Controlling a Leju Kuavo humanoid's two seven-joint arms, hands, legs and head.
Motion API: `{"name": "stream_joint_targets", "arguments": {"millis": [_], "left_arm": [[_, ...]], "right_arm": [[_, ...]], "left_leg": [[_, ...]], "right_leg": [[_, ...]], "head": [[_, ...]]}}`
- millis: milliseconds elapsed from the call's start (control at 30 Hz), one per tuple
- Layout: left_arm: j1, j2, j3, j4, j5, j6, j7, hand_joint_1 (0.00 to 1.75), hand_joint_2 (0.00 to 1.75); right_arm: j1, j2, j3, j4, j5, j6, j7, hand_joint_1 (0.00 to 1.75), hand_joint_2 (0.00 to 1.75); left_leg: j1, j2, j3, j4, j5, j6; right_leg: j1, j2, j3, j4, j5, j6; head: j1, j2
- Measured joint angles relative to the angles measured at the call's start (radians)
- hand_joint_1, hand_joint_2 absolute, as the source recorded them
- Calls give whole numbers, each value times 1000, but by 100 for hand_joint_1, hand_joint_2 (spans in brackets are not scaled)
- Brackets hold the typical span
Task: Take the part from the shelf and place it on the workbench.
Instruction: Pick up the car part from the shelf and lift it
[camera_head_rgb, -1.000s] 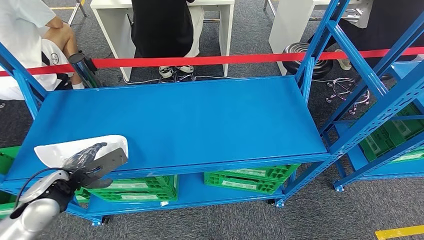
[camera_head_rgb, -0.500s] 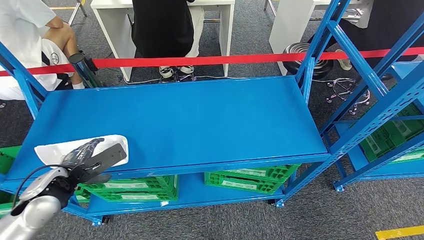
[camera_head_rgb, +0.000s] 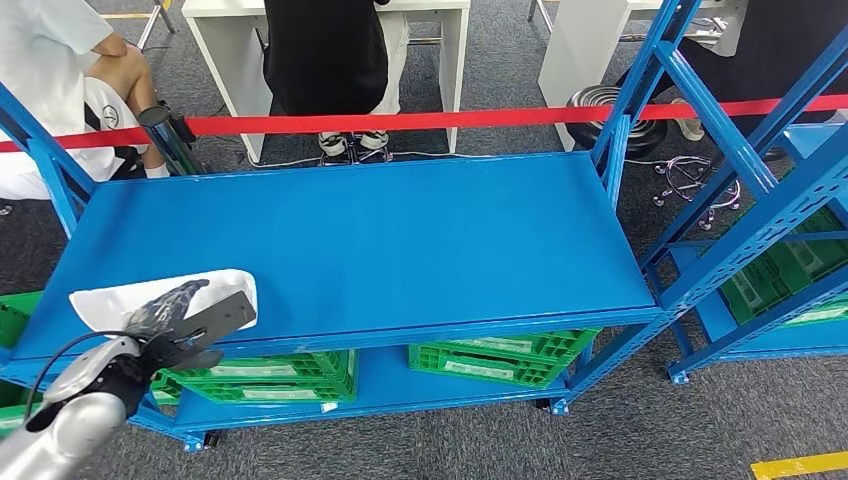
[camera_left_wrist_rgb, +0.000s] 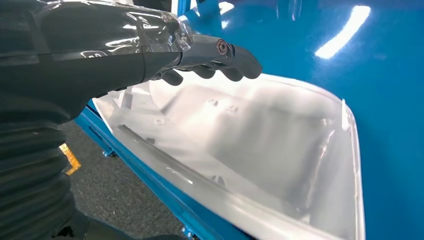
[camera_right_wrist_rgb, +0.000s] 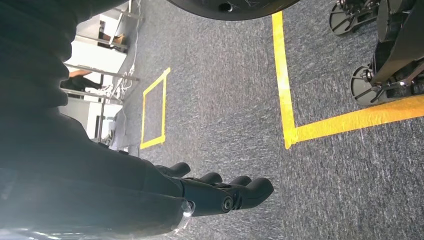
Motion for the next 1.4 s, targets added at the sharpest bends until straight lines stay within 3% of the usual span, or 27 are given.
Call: {"name": "stream_joint_targets", "arguments": {"millis": [667, 700, 800, 833, 1400], "left_arm": [[0, -23, -16, 30, -23, -11, 0, 5, 175], [0, -24, -16, 31, -24, -13, 0, 30, 175], [0, -26, -16, 34, -27, -17, 0, 157, 175], [0, -26, -16, 36, -29, -19, 0, 175, 175], [-20, -34, -15, 44, -62, -45, 0, 175, 175]], "right_arm": [[0, 0, 0, 0, 6, 0, 0, 0, 175], [0, 0, 0, 0, 6, 0, 0, 0, 175], [0, 0, 0, 0, 6, 0, 0, 0, 175], [0, 0, 0, 0, 6, 0, 0, 0, 175], [-1, 0, 0, 0, 6, 0, -6, 0, 175]], "left_leg": [[0, 0, 0, 0, 0, 0], [0, 0, 0, 0, 0, 0], [0, 0, 0, 0, 0, 0], [0, 0, 0, 0, 0, 0], [0, 1, 1, 0, 0, 0]], "right_leg": [[0, 0, 0, 0, 0, 0], [0, 0, 0, 0, 0, 0], [0, 0, 0, 0, 0, 0], [0, 0, 0, 0, 0, 0], [0, 0, 1, 0, 0, 0]], "head": [[0, 0], [0, 0], [0, 0], [0, 0], [0, 0]]}}
